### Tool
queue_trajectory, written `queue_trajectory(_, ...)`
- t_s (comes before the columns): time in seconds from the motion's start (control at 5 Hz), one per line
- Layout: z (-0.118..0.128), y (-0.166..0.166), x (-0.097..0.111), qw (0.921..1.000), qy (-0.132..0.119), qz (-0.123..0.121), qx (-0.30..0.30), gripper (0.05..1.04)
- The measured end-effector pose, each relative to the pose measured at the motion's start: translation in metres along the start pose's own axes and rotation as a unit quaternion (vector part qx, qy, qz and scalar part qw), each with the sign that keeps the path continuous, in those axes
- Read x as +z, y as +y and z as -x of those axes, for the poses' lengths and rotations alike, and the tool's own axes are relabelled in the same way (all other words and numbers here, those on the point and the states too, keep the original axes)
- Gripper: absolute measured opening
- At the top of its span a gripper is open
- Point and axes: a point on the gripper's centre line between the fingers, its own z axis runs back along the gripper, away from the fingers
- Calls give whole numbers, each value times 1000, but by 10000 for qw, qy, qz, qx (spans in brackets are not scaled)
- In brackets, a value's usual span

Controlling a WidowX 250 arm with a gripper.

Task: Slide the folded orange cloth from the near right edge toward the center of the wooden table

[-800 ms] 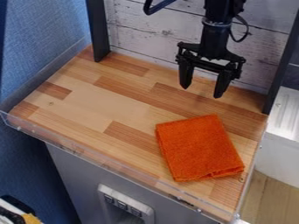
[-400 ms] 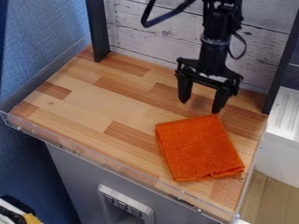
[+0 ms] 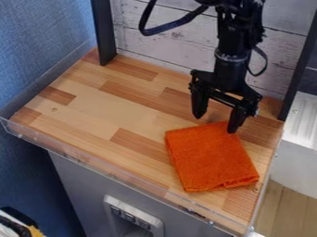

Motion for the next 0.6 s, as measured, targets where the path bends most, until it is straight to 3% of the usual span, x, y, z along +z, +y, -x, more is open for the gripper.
queue_trajectory(0.2, 7, -13, 2, 9994, -228, -46, -267, 999)
queue_trajectory(0.6, 25, -24, 1, 9978, -274, -34, -610, 999)
